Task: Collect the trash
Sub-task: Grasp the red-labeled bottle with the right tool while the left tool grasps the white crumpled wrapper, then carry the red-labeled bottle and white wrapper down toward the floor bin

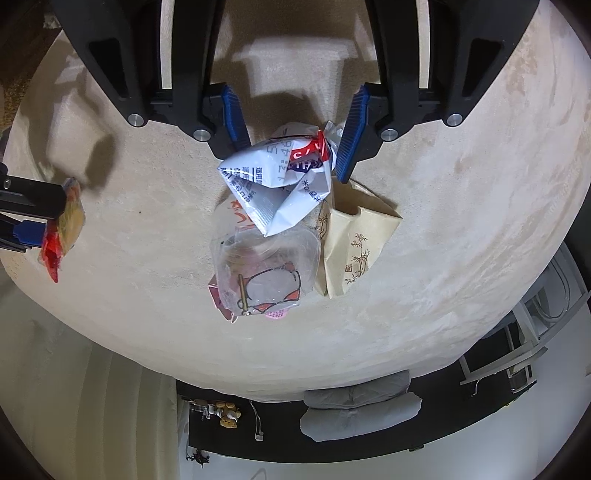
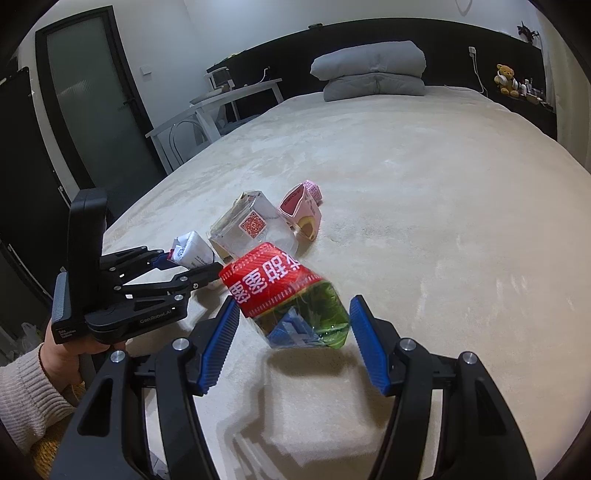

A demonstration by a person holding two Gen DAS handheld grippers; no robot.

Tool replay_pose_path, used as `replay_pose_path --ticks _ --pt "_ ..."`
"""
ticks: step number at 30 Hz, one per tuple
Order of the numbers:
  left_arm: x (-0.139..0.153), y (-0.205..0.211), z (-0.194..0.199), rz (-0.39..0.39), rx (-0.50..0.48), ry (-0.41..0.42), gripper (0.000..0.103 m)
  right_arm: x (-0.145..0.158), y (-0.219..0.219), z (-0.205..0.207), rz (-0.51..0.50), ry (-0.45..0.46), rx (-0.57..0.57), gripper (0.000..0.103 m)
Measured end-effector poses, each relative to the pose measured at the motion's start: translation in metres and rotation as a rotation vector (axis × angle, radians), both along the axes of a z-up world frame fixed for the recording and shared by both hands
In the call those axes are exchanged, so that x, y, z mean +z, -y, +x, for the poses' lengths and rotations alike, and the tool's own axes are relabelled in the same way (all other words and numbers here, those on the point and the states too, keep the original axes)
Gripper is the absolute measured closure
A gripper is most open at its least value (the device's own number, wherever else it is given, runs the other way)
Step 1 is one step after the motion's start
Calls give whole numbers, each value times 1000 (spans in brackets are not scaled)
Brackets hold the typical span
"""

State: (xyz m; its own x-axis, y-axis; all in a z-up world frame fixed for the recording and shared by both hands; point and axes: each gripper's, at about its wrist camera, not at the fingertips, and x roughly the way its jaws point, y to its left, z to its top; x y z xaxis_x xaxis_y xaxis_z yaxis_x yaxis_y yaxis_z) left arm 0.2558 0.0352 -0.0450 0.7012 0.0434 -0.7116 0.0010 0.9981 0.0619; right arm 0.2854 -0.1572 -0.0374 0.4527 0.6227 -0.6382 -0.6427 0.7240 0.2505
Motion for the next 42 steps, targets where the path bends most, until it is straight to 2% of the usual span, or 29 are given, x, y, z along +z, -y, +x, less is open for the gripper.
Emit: replay_pose_path --ticks 8,13,18,28,42 --pt "17 6 -31 -64 -22 46 59 3 4 -7 8 -1 -20 41" --pt "29 7 -59 -107 -15 91 59 8 6 -26 14 24 -20 41" --pt "35 13 -92 -112 -25 124 59 10 13 -47 -11 50 -39 41" --pt "42 37 -160 -153 -31 178 59 13 35 -111 -1 65 -60 41" --pt "31 80 -240 -145 -95 170 59 10 63 -197 3 101 -50 41"
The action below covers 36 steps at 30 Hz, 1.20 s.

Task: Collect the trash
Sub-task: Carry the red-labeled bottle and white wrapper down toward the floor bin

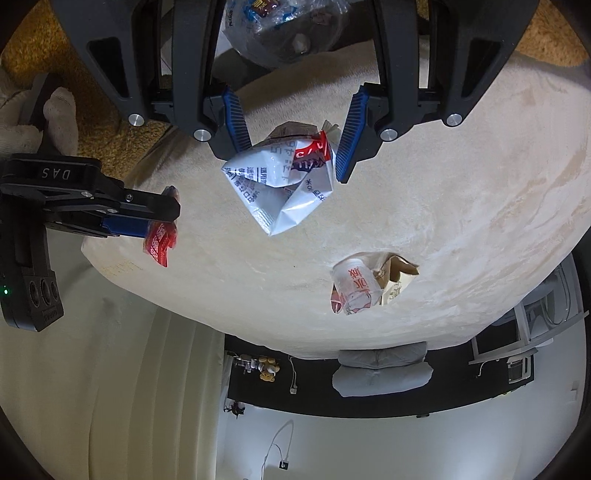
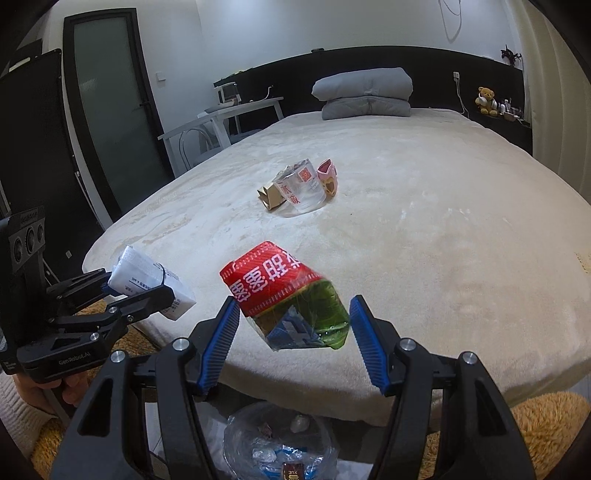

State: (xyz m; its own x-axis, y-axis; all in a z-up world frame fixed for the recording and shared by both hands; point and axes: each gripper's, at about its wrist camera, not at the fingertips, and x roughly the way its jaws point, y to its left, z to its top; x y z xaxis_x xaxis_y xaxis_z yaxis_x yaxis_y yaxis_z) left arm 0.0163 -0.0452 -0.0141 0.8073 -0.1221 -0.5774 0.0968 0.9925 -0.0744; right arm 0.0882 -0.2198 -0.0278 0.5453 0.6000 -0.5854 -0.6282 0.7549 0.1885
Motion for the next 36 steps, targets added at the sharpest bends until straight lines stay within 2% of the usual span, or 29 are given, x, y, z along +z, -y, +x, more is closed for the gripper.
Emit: replay_pose_path --ticks 11,17,21,29,36 --pt "-19 21 -41 -55 -32 -52 59 -15 14 -41 1 -44 18 41" --pt "-27 29 -51 -56 -61 -81 59 -28 14 -53 -19 -75 52 41" --pt "-33 24 -49 -65 -43 -112 59 -37 12 -51 -48 -110 50 41" --pt "-47 6 -41 -139 3 -200 59 -56 3 -44 -79 -220 75 41" --pt "-63 -3 -32 -183 17 -281 59 -84 -15 -36 -155 -336 107 41"
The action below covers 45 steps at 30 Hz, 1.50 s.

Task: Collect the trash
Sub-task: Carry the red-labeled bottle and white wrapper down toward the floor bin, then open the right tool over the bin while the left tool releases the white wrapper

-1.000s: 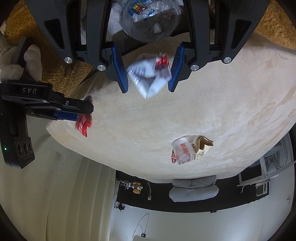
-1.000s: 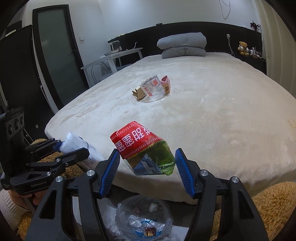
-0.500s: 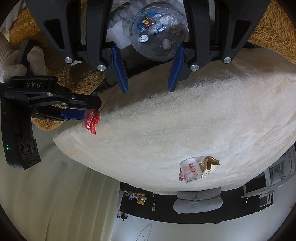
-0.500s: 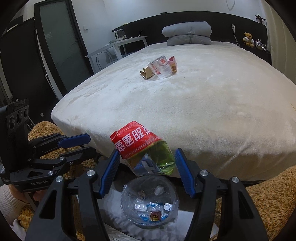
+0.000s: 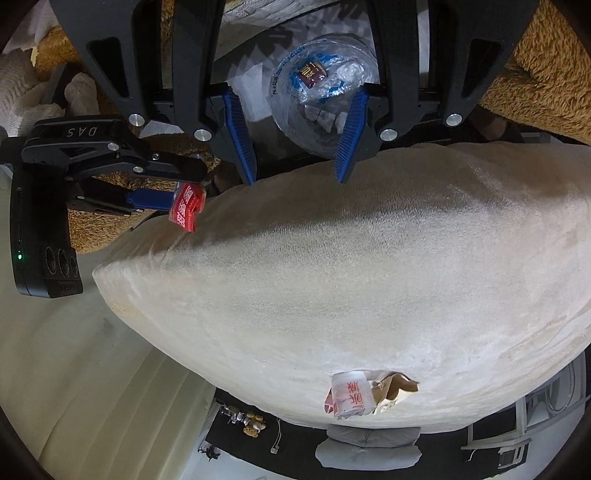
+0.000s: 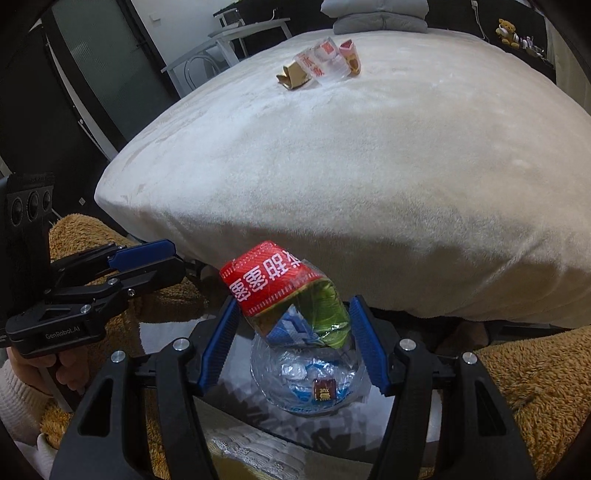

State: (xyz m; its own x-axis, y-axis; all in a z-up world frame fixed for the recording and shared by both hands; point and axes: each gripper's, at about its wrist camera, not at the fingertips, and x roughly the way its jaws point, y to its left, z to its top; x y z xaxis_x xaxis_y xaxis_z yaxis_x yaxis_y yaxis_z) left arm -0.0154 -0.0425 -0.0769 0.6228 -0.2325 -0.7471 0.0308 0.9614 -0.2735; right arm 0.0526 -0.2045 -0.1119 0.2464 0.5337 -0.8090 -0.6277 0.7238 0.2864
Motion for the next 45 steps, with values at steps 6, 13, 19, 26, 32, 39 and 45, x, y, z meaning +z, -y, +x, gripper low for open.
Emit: replay_pose_path --ticks 6,13,19,26,32,39,45 --pt "-16 -12 9 -32 30 -77 59 -26 -16 9 -73 -114 30 41" --pt "-26 -21 15 -50 51 -123 59 -52 -29 18 -151 -209 54 41" --pt "-30 -24 20 -49 63 -145 59 -68 -33 25 -188 -259 58 41" --pt "-35 -26 25 -57 72 -167 59 -76 -32 32 -176 -310 50 27" --pt "-36 -25 28 -56 69 -172 59 -75 -30 34 -177 -308 42 27" --pt "-33 -28 24 -62 72 -159 59 -71 -30 32 -163 -298 36 27" --pt "-31 -29 21 -55 78 -149 59 -66 -26 33 -139 -281 25 27"
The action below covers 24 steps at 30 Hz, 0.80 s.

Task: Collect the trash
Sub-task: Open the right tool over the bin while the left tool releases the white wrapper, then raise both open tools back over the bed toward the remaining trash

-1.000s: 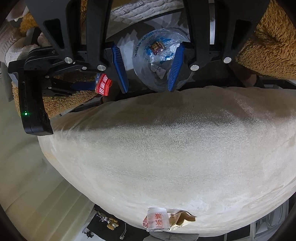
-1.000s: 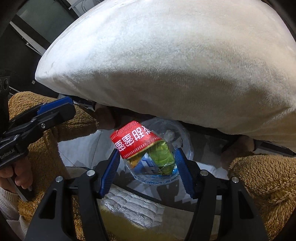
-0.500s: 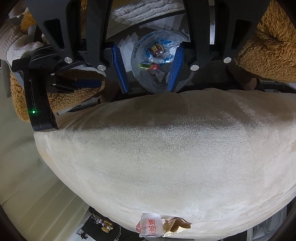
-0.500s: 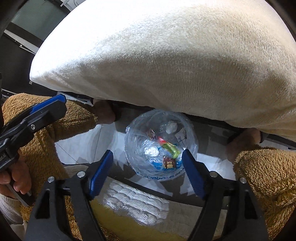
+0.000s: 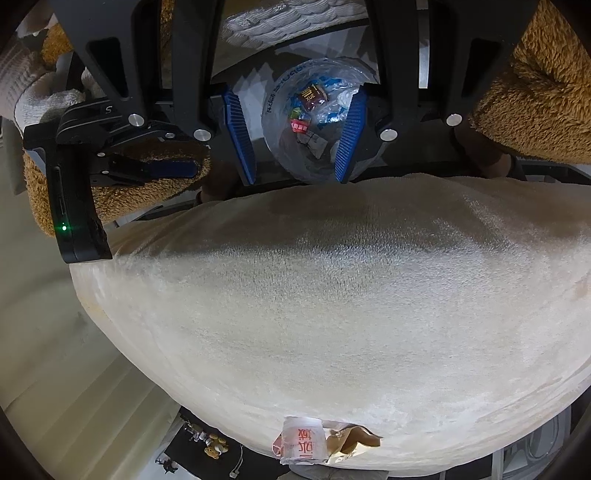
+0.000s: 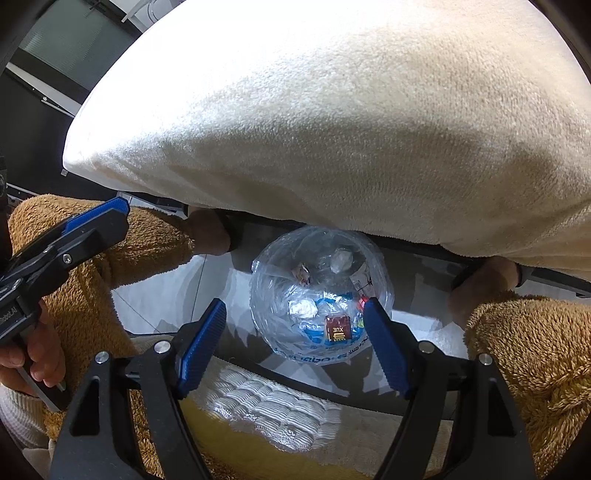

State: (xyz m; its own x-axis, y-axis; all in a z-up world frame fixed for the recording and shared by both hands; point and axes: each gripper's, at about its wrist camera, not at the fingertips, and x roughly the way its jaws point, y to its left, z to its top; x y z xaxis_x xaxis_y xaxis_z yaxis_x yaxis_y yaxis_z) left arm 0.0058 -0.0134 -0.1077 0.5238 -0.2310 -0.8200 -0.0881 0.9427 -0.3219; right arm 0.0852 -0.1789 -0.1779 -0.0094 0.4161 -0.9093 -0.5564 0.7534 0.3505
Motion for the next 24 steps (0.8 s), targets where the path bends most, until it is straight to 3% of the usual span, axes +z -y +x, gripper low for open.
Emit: replay_pose_path --ticks 7,11,19,21,24 --pt "6 2 -4 0 -5 23 59 21 8 -5 78 85 -13 27" --pt "10 -1 -5 -8 -1 31 59 43 18 -11 146 179 -29 27" --pt "39 -4 -3 -18 -31 126 58 90 35 -4 282 348 -57 27" --pt "51 -9 2 -15 -28 165 45 100 37 5 299 373 -69 27" --pt "68 -16 13 15 -27 213 44 114 39 25 310 407 -78 27"
